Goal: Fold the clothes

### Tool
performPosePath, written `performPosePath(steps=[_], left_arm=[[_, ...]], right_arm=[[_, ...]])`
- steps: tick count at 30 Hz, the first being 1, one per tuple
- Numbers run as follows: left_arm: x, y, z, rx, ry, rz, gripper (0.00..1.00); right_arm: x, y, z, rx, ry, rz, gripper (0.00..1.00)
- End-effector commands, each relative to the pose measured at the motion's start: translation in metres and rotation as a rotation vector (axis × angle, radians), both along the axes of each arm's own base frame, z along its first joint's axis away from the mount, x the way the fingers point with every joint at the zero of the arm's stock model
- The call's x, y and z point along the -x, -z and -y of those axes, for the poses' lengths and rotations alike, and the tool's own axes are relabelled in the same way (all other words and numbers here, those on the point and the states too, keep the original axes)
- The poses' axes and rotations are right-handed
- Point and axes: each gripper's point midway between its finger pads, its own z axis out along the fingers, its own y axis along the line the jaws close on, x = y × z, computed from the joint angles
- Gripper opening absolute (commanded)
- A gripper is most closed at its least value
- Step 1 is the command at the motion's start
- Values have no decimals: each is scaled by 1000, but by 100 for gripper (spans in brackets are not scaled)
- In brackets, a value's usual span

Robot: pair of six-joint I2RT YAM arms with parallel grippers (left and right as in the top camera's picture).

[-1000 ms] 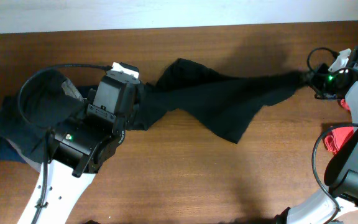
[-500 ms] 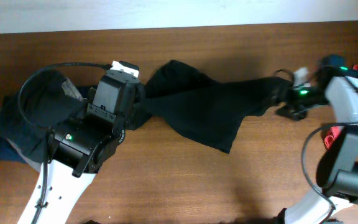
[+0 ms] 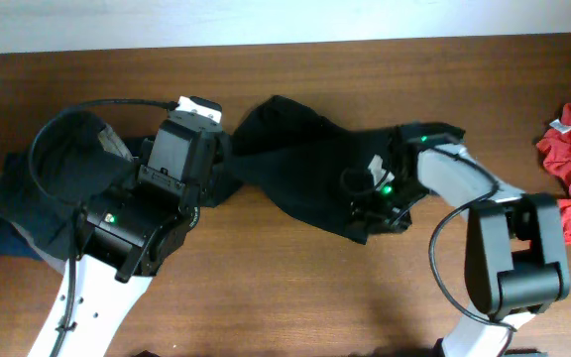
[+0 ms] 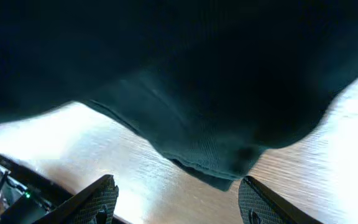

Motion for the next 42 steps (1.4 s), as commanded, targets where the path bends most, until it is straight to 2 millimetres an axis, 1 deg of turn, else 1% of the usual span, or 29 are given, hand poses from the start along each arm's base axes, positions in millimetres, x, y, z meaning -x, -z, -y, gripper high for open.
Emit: performPosePath(steps=[1, 2, 4, 7, 9, 12, 15, 16, 18, 19, 21, 23, 26, 28, 31, 32, 34, 37, 39, 42], left_arm=[[1, -6, -3, 14, -19, 22, 1], [1, -6, -3, 14, -19, 23, 1], [0, -6, -3, 15, -19, 23, 1], [1, -6, -3, 14, -19, 23, 1], [1, -6, -3, 15, -19, 23, 1], [1, -6, -3, 16, -17, 22, 1], [1, -5, 0, 26, -6, 17, 1], [1, -5, 1, 32, 0, 13, 1], [1, -4, 3, 41, 9, 9, 1], [2, -4, 3, 42, 10, 8, 1], [2, -4, 3, 41, 10, 8, 1], [2, -4, 3, 41, 10, 8, 1], [2, -4, 3, 41, 10, 9, 1], [1, -4, 3, 41, 10, 9, 1], [1, -8, 3, 45, 10, 18, 1], [1, -12, 4, 46, 14, 26, 1], [1, -20, 4, 45, 23, 44, 1], [3, -35, 3, 59, 27, 81, 1], [6, -44, 1, 59, 37, 103, 1], [12, -58, -2, 74, 40, 140, 1]], right_arm=[[19, 11, -5, 46, 50, -78, 68], [22, 14, -7, 50, 54, -84, 68], [21, 17, -10, 52, 58, -74, 68], [19, 19, -8, 73, 89, -78, 68], [17, 21, -3, 109, 113, -81, 67], [10, 27, 5, 172, 157, -61, 67], [6, 28, 8, 196, 199, -59, 67], [5, 29, 8, 202, 209, -58, 65], [1, 31, 12, 227, 225, -45, 54], [0, 31, 14, 239, 231, -42, 44], [0, 32, 17, 257, 238, -41, 29], [1, 33, 19, 269, 237, -40, 20], [1, 32, 21, 280, 233, -38, 12], [1, 28, 27, 306, 215, -14, 8], [-3, 9, 36, 341, 182, 60, 4], [-4, -1, 40, 359, 186, 86, 4], [-8, -27, 50, 394, 203, 162, 4], [-14, -75, 67, 416, 260, 301, 4], [-16, -115, 84, 425, 327, 409, 4], [-13, -170, 113, 440, 447, 559, 4]])
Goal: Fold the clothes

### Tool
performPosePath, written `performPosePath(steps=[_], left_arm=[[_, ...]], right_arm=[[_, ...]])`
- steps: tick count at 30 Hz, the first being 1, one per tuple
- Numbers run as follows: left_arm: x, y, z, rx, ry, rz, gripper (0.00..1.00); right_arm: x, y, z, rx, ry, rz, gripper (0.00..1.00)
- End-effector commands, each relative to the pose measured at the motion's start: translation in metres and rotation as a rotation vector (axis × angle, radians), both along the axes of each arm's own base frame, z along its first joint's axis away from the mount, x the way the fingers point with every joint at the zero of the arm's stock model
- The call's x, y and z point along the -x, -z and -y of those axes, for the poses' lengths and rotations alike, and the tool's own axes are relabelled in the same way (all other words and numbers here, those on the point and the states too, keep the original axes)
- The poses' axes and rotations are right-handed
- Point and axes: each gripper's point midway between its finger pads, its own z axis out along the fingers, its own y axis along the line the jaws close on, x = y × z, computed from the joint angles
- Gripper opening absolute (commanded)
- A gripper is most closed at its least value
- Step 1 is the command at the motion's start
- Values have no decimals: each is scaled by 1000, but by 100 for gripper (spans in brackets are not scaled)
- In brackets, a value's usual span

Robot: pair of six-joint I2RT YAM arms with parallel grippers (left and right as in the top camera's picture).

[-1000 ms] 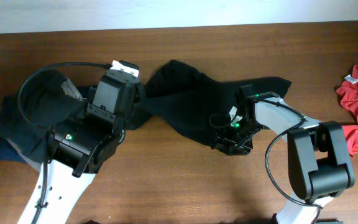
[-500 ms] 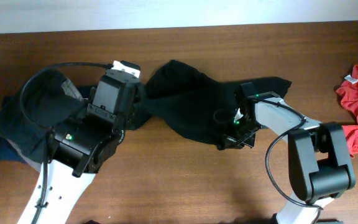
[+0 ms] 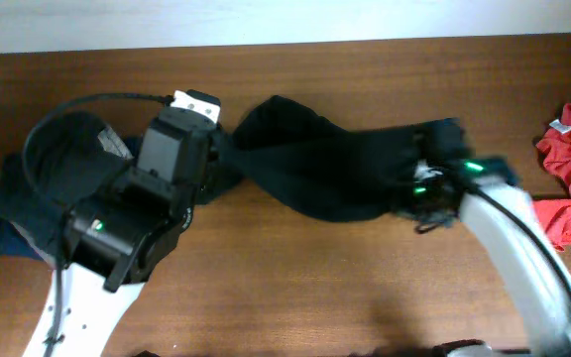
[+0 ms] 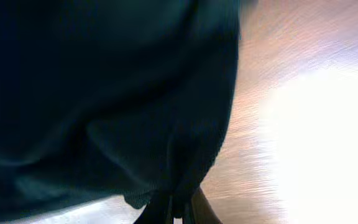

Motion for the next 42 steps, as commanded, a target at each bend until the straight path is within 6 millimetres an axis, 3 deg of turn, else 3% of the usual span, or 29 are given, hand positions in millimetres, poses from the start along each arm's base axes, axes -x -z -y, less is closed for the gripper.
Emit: performPosePath(steps=[1, 6, 11, 19, 24, 28, 33, 38, 42], left_arm=[[13, -38, -9, 30, 7, 101, 1], [31, -69, -16, 82, 17, 186, 0], [63, -113, -5, 207, 158, 287, 0], [123, -182, -33, 264, 195, 484, 1], [151, -219, -44, 271, 230, 584, 1], [156, -221, -45, 273, 238, 582, 1], [141, -182, -34, 219, 251, 407, 1], [107, -142, -16, 149, 248, 222, 1], [64, -116, 4, 93, 244, 115, 0]], right_arm=[[0, -67, 42, 79, 124, 218, 4], [18, -147, 74, 90, 231, 462, 4], [35, -219, 71, 140, 134, 674, 4], [71, -304, 67, 162, 132, 875, 4], [89, -345, 64, 170, 136, 992, 4], [92, -349, 64, 169, 136, 997, 4], [88, -332, 64, 165, 134, 918, 4], [72, -300, 66, 154, 129, 767, 4], [41, -269, 71, 144, 124, 622, 4]])
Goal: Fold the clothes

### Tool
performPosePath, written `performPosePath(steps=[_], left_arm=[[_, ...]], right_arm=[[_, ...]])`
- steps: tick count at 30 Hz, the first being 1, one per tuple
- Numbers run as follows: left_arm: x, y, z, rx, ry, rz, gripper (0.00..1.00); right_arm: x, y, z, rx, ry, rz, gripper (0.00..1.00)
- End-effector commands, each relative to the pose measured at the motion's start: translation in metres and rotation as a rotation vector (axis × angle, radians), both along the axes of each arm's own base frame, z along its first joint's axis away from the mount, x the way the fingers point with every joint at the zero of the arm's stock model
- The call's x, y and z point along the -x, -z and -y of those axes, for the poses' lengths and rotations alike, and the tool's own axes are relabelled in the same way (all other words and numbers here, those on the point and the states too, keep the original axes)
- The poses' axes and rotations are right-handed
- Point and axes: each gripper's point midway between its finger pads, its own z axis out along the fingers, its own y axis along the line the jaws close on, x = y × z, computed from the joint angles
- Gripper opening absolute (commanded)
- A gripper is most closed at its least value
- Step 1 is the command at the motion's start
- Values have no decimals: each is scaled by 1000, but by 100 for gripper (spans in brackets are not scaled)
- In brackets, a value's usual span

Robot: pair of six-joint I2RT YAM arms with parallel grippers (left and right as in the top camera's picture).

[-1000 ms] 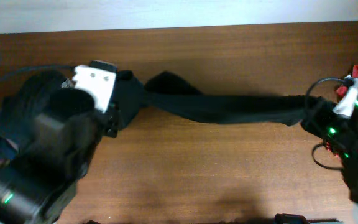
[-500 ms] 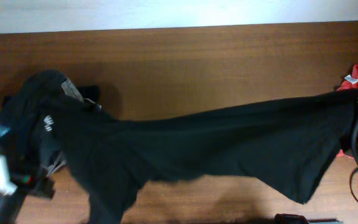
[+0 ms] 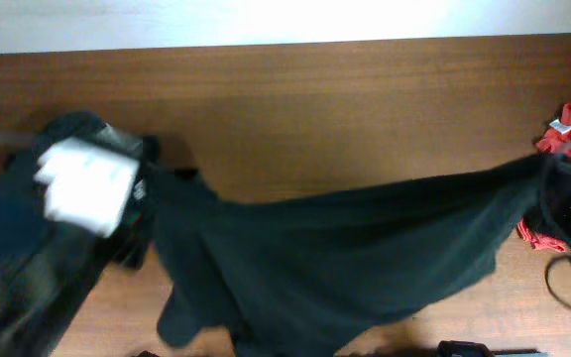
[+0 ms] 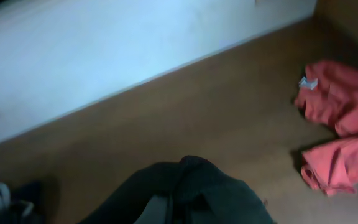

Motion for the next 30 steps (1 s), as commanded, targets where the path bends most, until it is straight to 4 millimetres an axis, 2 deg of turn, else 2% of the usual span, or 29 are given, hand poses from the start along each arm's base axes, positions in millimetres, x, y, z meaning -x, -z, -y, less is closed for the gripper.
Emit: performPosePath(steps=[1, 3, 10, 13, 15, 16, 17, 18, 19, 21, 23, 27, 30], left_arm=[[-42, 23, 17, -72, -8, -72, 0], [-70, 40, 30, -108, -12, -112, 1], [-177, 119, 76, -237, -18, -210, 1], [-223, 154, 95, -261, -29, -205, 11], [-252, 175, 105, -266, -29, -187, 16], [-267, 185, 109, -268, -29, -170, 24], [-280, 193, 109, -270, -47, -154, 40], [-293, 198, 105, -279, -85, -134, 50], [-303, 204, 97, -295, -126, -123, 53], [-307, 206, 78, -343, -201, -123, 64], [-300, 205, 62, -387, -243, -147, 67], [-266, 205, 42, -390, -257, -269, 76], [-238, 215, 41, -313, -199, -404, 78]], right_arm=[[-31, 23, 9, -2, 21, -106, 4], [-55, 42, 12, -11, 20, -178, 4], [-146, 114, 24, -16, 3, -357, 5], [-193, 146, 30, -18, 3, -372, 5], [-225, 166, 35, -16, 4, -355, 12], [-242, 174, 37, -14, 4, -334, 21], [-260, 181, 40, -9, 6, -306, 35], [-276, 187, 43, 3, -1, -277, 52], [-289, 194, 46, 19, -9, -260, 66], [-296, 205, 56, 36, -10, -263, 75], [-293, 208, 65, 31, 9, -278, 80], [-273, 212, 87, -6, 44, -331, 82], [-252, 213, 92, -81, 33, -378, 82]])
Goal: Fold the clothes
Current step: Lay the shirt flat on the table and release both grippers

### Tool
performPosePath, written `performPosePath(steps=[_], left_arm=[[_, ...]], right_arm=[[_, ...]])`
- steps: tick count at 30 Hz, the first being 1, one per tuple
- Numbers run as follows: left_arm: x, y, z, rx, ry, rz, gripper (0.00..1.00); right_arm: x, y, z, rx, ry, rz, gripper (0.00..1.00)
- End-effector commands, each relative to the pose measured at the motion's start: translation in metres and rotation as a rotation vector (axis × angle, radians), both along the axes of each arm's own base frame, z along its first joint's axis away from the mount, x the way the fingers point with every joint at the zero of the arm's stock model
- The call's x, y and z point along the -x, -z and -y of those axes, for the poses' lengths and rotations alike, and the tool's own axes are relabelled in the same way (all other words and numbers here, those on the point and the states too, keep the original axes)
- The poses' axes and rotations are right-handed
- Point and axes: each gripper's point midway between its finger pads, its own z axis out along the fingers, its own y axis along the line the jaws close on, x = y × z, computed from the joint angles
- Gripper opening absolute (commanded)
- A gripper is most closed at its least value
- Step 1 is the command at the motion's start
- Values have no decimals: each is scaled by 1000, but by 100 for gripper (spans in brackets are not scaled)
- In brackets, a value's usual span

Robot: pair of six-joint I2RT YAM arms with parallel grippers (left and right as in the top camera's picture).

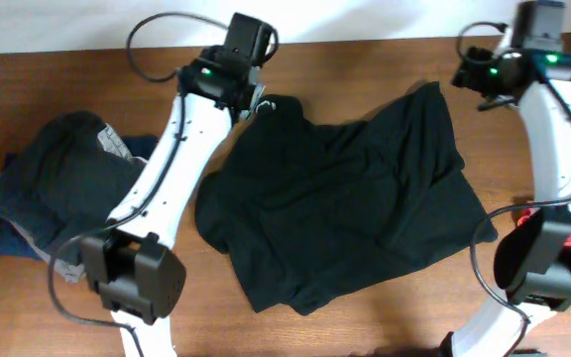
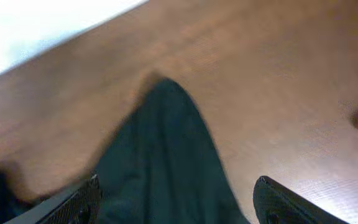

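Observation:
A black shirt [image 1: 345,198] lies spread out over the middle of the table. Its far right corner [image 2: 166,124] rests on the wood between my right gripper's [image 2: 176,186] wide-open fingers, which hold nothing. In the overhead view that right gripper [image 1: 464,77] hovers just beyond this corner. My left gripper [image 1: 258,102] is at the shirt's far left corner; whether it still grips the cloth is hidden by the arm.
A heap of dark and grey clothes [image 1: 57,178] sits at the table's left side. Red clothes [image 1: 525,211] peek out by the right arm's base, and show as red clothes at the wrist view's right edge. The table's far edge runs behind both grippers.
The shirt was stretched in the air between both grippers; now it lies flat on the table. My right gripper has opened and let its corner go. Both grippers are now at the far side.
First the shirt lay crumpled at the far middle, my right gripper open at its edge. Then the right gripper was shut on that edge and the cloth pulled right. Then it hung stretched wide between both grippers. Now it lies spread out, right corner released.

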Motion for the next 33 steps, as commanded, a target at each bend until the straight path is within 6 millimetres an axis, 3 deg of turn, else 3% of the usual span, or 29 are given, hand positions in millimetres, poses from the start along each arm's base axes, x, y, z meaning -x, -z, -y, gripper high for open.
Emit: performPosePath(steps=[1, 3, 5, 7, 9, 11, 13, 19, 27, 33], left_arm=[[23, -24, 9, 196, 14, -32, 80], [31, -19, 37, 377, 122, -109, 80], [29, -10, 59, 461, 263, -156, 63], [17, 7, 59, 437, 258, -163, 50], [6, 30, 60, 419, 252, -186, 19], [-3, 59, 64, 418, 247, -223, 1], [-11, 88, 70, 426, 248, -259, 0], [-10, 150, 79, 444, 255, -375, 0], [-7, 194, 75, 409, 247, -449, 0], [-10, 244, 55, 345, 187, -495, 0]], right_arm=[[18, -24, 5, -76, -11, 28, 82], [27, -25, -1, -144, -27, 15, 82], [32, -23, -7, -203, -45, 1, 82], [37, -22, -14, -237, -58, -18, 82], [41, -19, -20, -239, -73, -43, 82], [43, -17, -27, -225, -117, -55, 78], [43, -15, -36, -213, -159, -67, 71], [52, 8, -57, -224, -200, -149, 69], [67, 52, -66, -259, -202, -256, 70], [81, 79, -69, -279, -197, -312, 70]])
